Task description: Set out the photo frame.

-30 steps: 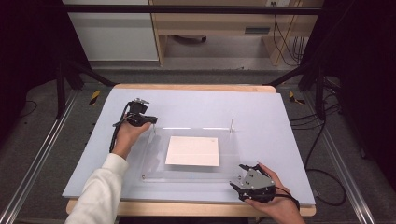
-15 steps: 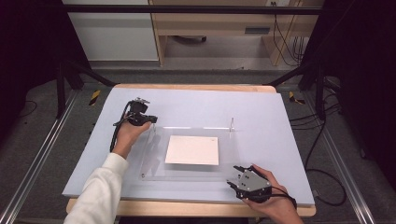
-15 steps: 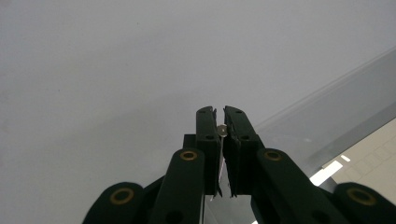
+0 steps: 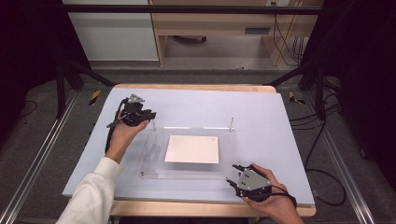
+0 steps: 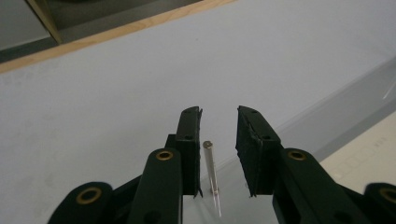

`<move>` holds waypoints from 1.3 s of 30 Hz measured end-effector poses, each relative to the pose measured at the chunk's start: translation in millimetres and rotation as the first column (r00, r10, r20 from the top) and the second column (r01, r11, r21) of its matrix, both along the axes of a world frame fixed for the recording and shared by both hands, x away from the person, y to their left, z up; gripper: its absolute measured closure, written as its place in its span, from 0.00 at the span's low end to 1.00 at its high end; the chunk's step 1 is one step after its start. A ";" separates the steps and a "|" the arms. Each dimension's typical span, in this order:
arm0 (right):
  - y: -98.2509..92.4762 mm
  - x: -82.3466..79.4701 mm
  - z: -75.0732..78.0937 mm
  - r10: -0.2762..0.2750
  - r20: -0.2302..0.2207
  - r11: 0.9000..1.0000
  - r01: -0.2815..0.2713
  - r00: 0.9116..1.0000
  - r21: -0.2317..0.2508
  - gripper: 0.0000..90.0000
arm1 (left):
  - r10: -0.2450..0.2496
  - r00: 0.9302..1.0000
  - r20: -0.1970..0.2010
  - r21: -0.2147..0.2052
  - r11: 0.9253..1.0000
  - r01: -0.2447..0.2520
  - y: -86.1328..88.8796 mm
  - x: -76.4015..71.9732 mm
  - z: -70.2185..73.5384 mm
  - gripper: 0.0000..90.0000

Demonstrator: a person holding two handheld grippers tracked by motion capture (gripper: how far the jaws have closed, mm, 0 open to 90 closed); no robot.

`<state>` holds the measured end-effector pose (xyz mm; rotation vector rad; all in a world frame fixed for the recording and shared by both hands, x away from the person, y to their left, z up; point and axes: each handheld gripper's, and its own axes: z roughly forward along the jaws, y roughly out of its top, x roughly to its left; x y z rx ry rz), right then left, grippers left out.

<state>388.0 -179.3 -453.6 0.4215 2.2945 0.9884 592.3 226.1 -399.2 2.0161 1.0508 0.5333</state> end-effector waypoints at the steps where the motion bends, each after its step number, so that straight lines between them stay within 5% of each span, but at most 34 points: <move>1: 0.0 -0.1 0.8 -0.002 -0.002 1.000 0.002 1.000 0.001 0.55 | -0.012 1.000 0.011 0.012 1.000 0.011 -0.3 -4.8 3.7 0.76; 8: -1.2 1.6 6.4 -0.004 -0.001 1.000 0.004 1.000 0.023 0.56 | -0.108 0.992 0.067 0.055 0.993 0.104 -7.1 -44.5 21.7 0.70; 16: -1.2 2.5 10.2 -0.007 -0.004 1.000 0.007 1.000 0.024 0.57 | -0.251 0.961 0.116 0.107 0.965 0.239 -18.1 -91.1 29.6 0.57; 22: -1.3 3.7 15.5 -0.016 -0.009 0.999 0.017 1.000 0.036 0.58 | -0.353 0.926 0.135 0.170 0.929 0.329 -25.6 -120.8 33.8 0.49; 26: -1.4 5.0 18.9 -0.020 -0.019 0.999 0.021 1.000 0.041 0.58 | -0.380 0.916 0.126 0.173 0.918 0.357 -24.3 -134.7 34.8 0.46; 31: -1.6 6.5 21.8 -0.021 -0.026 0.999 0.022 0.999 0.044 0.58 | -0.427 0.896 0.123 0.214 0.893 0.396 -24.9 -154.0 36.1 0.44; 36: -1.8 7.9 26.0 -0.028 -0.033 0.998 0.030 0.999 0.053 0.59 | -0.507 0.850 0.144 0.289 0.843 0.454 -26.9 -172.6 30.8 0.39; 39: -2.1 9.7 29.1 -0.028 -0.039 0.998 0.031 0.999 0.058 0.59 | -0.528 0.836 0.151 0.327 0.824 0.462 -27.1 -177.6 26.0 0.38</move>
